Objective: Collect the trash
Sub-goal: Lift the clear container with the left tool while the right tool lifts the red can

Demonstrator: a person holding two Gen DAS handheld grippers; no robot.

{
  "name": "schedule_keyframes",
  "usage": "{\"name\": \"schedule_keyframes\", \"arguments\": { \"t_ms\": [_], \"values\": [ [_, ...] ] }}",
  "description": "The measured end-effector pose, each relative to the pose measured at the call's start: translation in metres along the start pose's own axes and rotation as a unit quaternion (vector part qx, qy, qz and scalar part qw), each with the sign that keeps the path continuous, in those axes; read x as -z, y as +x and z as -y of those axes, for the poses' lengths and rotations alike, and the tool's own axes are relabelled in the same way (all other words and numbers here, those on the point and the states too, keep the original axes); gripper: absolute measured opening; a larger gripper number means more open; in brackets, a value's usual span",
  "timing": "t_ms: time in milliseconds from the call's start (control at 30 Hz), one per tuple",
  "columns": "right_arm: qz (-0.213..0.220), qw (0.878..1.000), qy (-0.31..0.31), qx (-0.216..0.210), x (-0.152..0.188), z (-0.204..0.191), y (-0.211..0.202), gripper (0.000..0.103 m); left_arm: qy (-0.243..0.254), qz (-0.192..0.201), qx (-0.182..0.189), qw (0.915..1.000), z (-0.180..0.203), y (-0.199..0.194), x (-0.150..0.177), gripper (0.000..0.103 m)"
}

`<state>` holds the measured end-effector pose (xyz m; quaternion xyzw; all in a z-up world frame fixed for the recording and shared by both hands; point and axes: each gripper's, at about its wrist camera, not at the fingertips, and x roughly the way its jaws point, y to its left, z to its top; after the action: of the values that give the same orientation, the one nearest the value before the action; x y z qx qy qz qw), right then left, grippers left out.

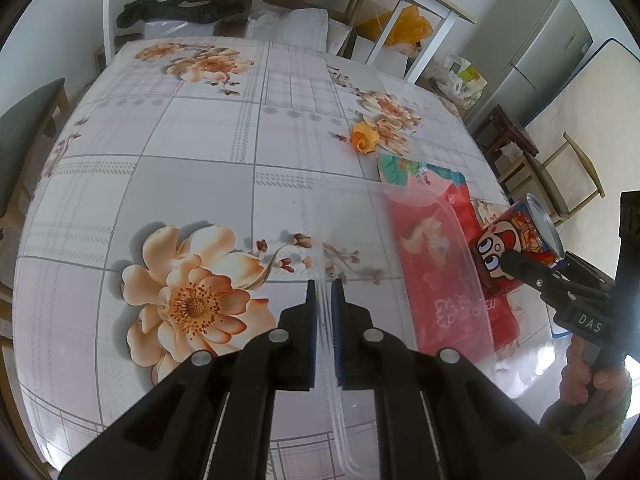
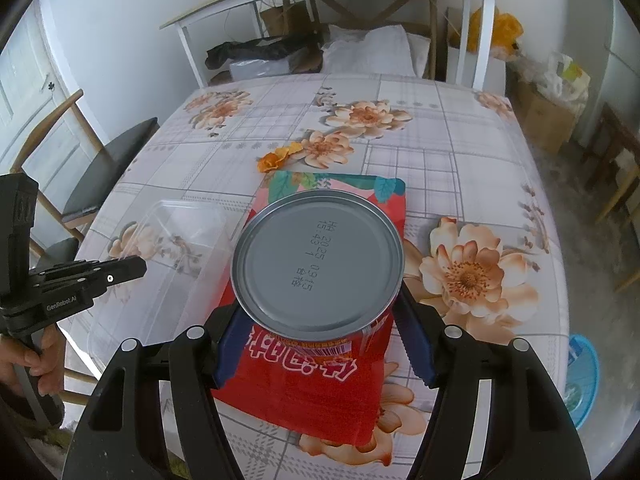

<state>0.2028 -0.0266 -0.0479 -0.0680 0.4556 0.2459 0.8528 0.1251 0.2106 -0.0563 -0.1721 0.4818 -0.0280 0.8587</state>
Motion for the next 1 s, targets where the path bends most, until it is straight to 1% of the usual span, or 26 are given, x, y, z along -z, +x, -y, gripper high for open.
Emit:
{"name": "schedule_keyframes", "arguments": {
  "t_ms": [100,533,1000],
  "values": [
    [0.002,1.0,-0.001,0.002,0.0,-0.001,-0.001,0.063,-0.002,0.005,0.006,1.0,0.0,-0.004,-0.002,0.004],
    [0.02,1.0,0.007,0.001,-0.007,0.002,-0.016,0.063,-0.01,0.023,0.038,0.999,0.005,-0.021,-0.009,0.003],
    [0.051,0.998,0.028,-0.001,-0.006,0.017,-0.041,0.063,0.001,0.043,0.054,0.9976,0.021,-0.039,-0.013,0.003]
  ]
}}
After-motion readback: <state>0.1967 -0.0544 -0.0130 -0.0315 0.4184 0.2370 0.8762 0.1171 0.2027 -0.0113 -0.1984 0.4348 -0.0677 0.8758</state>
